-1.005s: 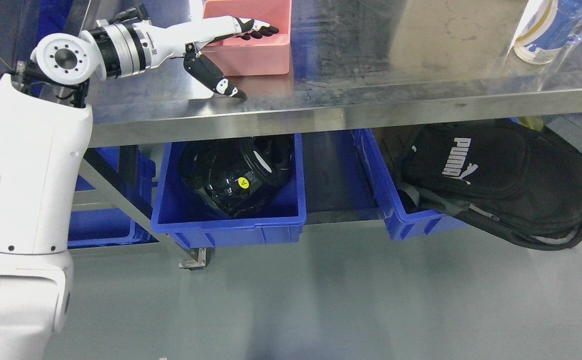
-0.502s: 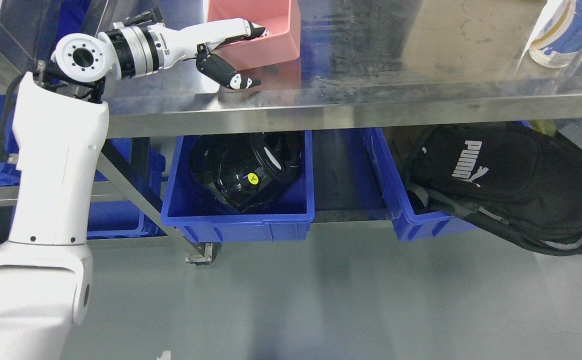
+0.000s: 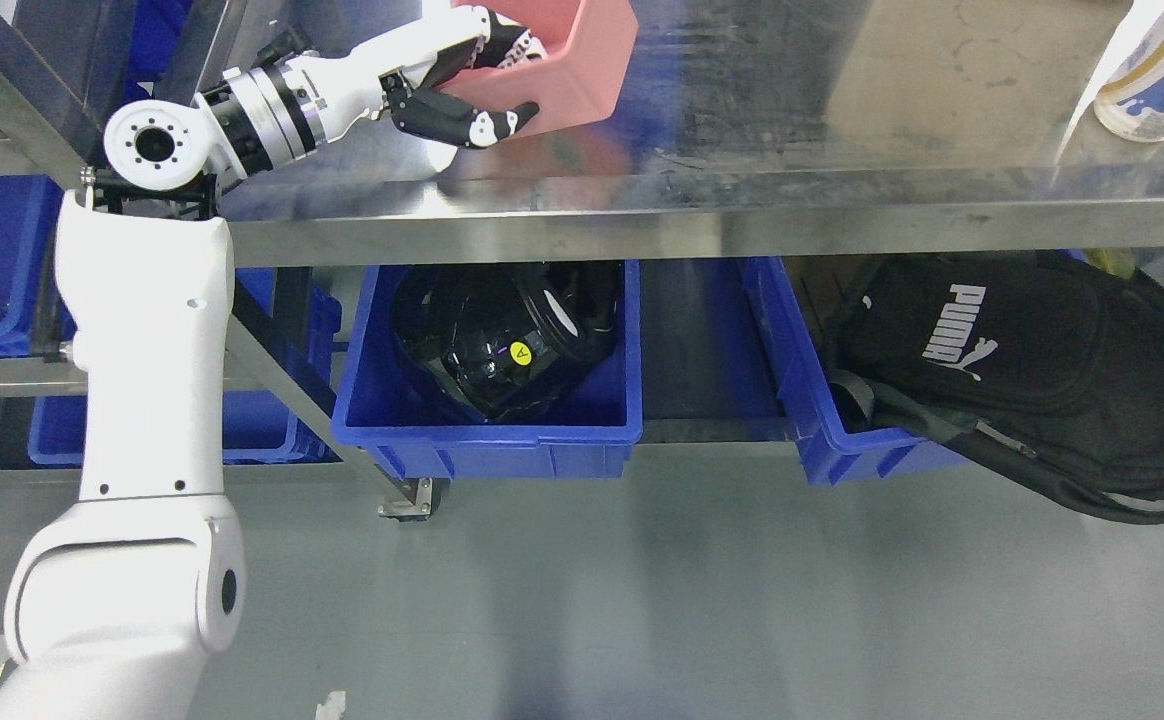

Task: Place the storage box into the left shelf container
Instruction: 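Lift the pink box off the table with the left hand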

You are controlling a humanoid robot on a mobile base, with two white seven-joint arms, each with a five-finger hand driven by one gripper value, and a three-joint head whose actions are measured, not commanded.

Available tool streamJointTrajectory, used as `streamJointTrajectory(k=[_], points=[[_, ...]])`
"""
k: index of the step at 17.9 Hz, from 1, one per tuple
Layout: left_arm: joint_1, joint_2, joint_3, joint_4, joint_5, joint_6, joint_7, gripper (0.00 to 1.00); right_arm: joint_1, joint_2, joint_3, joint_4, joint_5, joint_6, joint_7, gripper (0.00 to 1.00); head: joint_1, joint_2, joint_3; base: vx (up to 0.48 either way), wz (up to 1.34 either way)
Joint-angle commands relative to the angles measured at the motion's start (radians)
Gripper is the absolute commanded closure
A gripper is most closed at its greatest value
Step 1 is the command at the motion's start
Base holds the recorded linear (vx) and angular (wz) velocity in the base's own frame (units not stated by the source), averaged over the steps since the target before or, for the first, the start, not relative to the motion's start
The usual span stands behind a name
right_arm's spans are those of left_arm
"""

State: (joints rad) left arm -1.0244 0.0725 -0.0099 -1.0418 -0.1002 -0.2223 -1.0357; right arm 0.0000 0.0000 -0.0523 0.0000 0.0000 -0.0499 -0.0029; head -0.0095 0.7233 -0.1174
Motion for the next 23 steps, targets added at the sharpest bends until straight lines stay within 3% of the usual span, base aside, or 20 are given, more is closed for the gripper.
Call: streamJointTrajectory(k=[1, 6, 8, 10, 14, 17, 20, 23], points=[[0.023, -0.055, 0.17, 0.028, 0.403, -0.005, 0.037, 0.99, -0.005, -0.017, 0.0, -0.017, -0.021, -0.001, 0.0, 0.0, 0.0, 0.0, 0.0, -0.004, -0.02], [0.033, -0.055, 0.162, -0.03, 0.58, -0.048, 0.055, 0.98, -0.003, -0.017, 0.0, -0.017, -0.021, -0.001, 0.0, 0.0, 0.0, 0.0, 0.0, -0.002, -0.03], [0.062, -0.055, 0.16, -0.061, 0.58, -0.127, 0.095, 0.98, -0.003, -0.017, 0.0, -0.017, -0.021, -0.001, 0.0, 0.0, 0.0, 0.0, 0.0, 0.0, 0.0], [0.116, -0.055, 0.115, -0.122, 0.58, -0.179, 0.22, 0.98, -0.003, -0.017, 0.0, -0.017, -0.021, 0.001, 0.0, 0.0, 0.0, 0.0, 0.0, 0.0, 0.0], [0.311, -0.055, -0.155, -0.346, 0.567, -0.186, 0.61, 0.96, -0.003, -0.017, 0.0, -0.017, -0.021, 0.001, 0.001, 0.0, 0.0, 0.0, 0.0, 0.002, 0.02], [0.357, -0.055, -0.29, -0.47, 0.562, -0.186, 0.846, 0.96, -0.005, -0.017, 0.0, -0.017, -0.021, -0.001, 0.001, 0.0, 0.0, 0.0, 0.0, 0.001, 0.05], [0.366, -0.055, -0.323, -0.569, 0.562, -0.158, 0.869, 0.96, -0.005, -0.017, 0.0, -0.017, -0.021, 0.001, 0.0, 0.0, 0.0, 0.0, 0.0, -0.015, 0.24], [0.475, -0.055, -0.314, -0.625, 0.562, -0.111, 0.869, 0.96, -0.005, -0.017, -0.001, -0.017, -0.021, 0.001, 0.0, 0.0, 0.0, 0.0, 0.0, -0.037, 0.53]])
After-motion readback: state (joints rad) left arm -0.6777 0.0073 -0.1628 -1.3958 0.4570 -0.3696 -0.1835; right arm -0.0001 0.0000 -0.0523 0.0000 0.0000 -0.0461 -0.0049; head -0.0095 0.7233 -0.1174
